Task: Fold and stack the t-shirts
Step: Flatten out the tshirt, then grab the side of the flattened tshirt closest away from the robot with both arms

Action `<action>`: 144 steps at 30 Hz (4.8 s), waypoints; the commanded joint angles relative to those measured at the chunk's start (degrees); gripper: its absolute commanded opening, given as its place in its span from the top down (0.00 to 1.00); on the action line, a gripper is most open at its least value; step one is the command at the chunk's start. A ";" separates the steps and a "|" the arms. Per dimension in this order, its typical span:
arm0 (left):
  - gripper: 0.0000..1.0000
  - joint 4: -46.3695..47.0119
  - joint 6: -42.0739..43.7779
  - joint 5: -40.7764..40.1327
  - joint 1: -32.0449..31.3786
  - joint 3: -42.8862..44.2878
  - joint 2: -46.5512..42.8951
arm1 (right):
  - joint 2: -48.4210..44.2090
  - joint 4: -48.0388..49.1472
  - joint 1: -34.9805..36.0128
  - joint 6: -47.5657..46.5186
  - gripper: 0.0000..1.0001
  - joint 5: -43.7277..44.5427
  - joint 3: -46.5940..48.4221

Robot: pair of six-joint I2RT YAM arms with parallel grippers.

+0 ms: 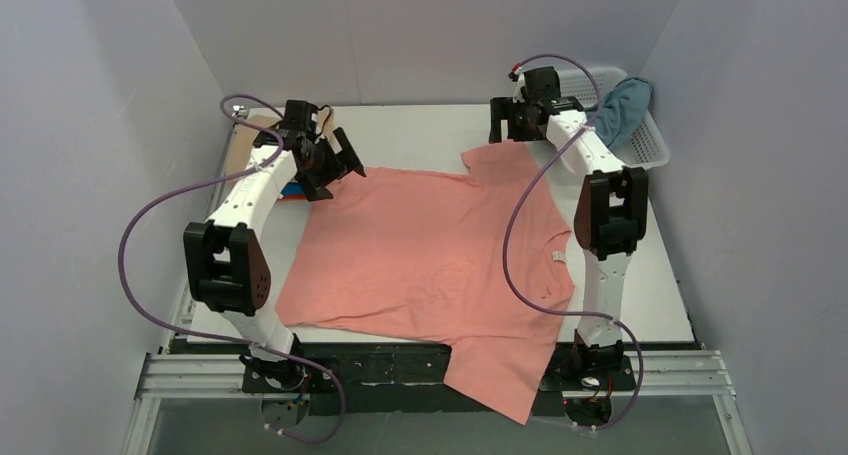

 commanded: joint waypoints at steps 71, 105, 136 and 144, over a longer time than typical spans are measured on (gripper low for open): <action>0.19 -16.17 -28.16 -25.30 4.63 -61.65 -47.60 | -34.92 -3.50 2.44 4.09 0.05 1.96 -31.51; 1.00 -8.36 -31.48 -20.58 4.63 -66.56 -45.66 | -56.50 -22.19 28.02 24.80 0.12 2.79 -61.94; 1.00 -10.20 -30.97 -20.13 4.71 -62.93 -43.23 | -20.78 -13.47 3.90 17.18 0.11 7.61 -40.68; 1.00 -12.62 -30.86 -19.69 4.70 -62.94 -46.28 | -42.89 -25.44 13.35 19.76 0.11 15.47 -51.51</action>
